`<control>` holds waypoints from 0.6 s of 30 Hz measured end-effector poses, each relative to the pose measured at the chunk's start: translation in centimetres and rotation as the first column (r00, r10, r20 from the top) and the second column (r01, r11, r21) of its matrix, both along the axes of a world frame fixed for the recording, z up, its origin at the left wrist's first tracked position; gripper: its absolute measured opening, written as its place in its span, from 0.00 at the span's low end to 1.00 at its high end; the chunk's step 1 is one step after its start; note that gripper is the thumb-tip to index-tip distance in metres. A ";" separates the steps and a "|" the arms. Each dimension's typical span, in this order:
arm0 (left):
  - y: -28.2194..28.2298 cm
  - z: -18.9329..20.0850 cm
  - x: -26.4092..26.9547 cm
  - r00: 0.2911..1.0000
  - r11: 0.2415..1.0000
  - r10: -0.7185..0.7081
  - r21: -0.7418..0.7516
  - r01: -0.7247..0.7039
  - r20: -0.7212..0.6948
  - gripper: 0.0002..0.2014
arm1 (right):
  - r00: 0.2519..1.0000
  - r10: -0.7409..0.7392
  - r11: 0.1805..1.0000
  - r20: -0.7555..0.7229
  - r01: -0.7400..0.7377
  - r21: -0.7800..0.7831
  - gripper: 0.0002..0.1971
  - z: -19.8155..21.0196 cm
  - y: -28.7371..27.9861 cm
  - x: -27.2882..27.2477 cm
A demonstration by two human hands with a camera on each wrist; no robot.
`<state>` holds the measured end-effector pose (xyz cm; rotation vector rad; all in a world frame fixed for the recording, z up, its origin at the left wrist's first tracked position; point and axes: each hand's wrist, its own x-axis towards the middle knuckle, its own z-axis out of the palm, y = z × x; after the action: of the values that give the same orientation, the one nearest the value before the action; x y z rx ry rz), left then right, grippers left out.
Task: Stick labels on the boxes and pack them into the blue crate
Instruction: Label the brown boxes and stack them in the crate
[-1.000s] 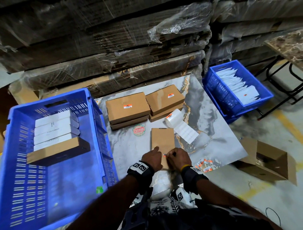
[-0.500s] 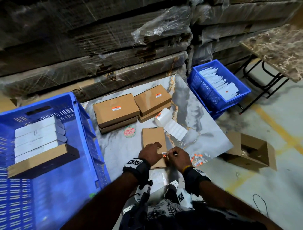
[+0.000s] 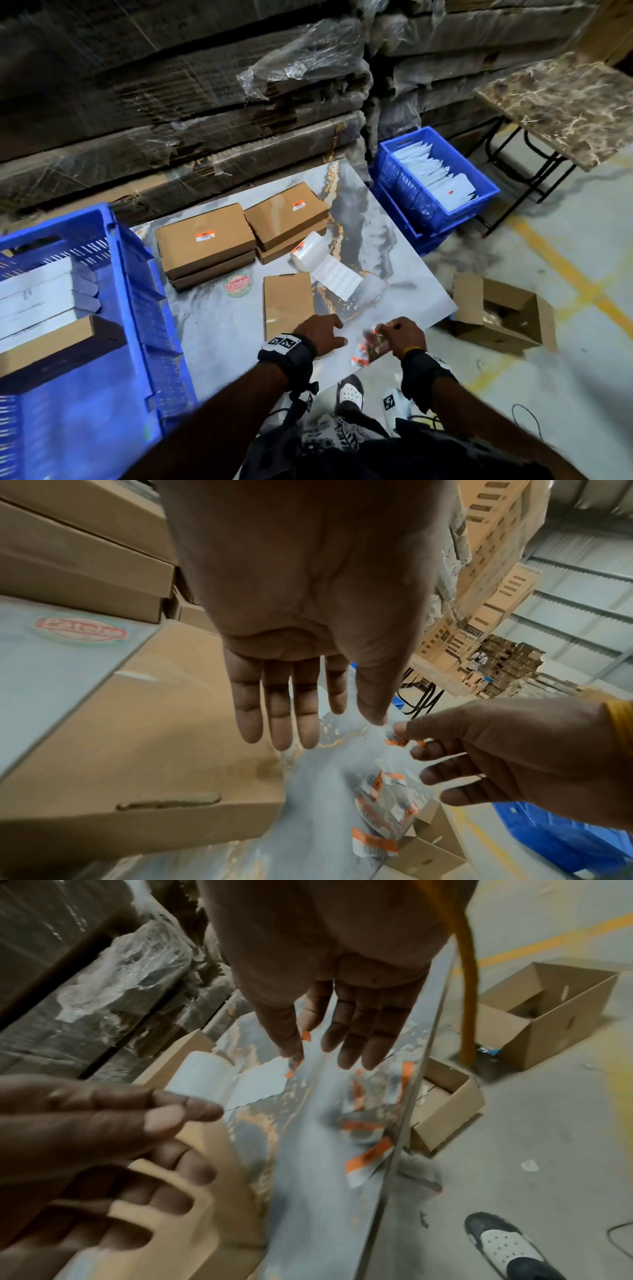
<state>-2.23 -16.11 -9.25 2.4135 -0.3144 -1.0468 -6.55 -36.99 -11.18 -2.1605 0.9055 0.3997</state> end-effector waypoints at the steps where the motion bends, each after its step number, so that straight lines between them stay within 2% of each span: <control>1: -0.5 0.0 0.0 1.000 1.000 -0.005 0.010 0.006 -0.010 0.25 | 0.999 0.017 1.000 -0.032 -0.017 -0.014 0.14 -0.1 -1.2 0.2; 7: -3.2 -0.7 0.0 0.999 0.997 -0.003 0.074 0.007 -0.043 0.25 | 0.959 0.169 0.985 -0.228 -0.170 0.016 0.16 -1.8 -5.6 1.1; 13: -5.2 -1.2 -0.2 0.998 0.997 0.024 0.081 -0.020 -0.054 0.25 | 0.931 0.251 0.967 -0.264 -0.251 0.032 0.14 -3.2 -6.0 1.3; 16: -5.7 -1.2 -0.5 0.998 0.995 0.047 0.086 -0.043 -0.051 0.25 | 0.923 0.271 0.961 -0.272 -0.278 0.013 0.10 -4.1 -6.5 1.3; 18: -5.7 -1.2 -0.6 0.996 0.994 0.075 0.089 -0.070 -0.056 0.24 | 0.918 0.283 0.955 -0.279 -0.298 -0.012 0.12 -4.6 -6.6 1.1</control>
<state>-2.81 -21.82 -10.46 2.4455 -0.1635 -1.1178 -5.47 -43.60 -15.79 -2.3342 0.7462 0.8495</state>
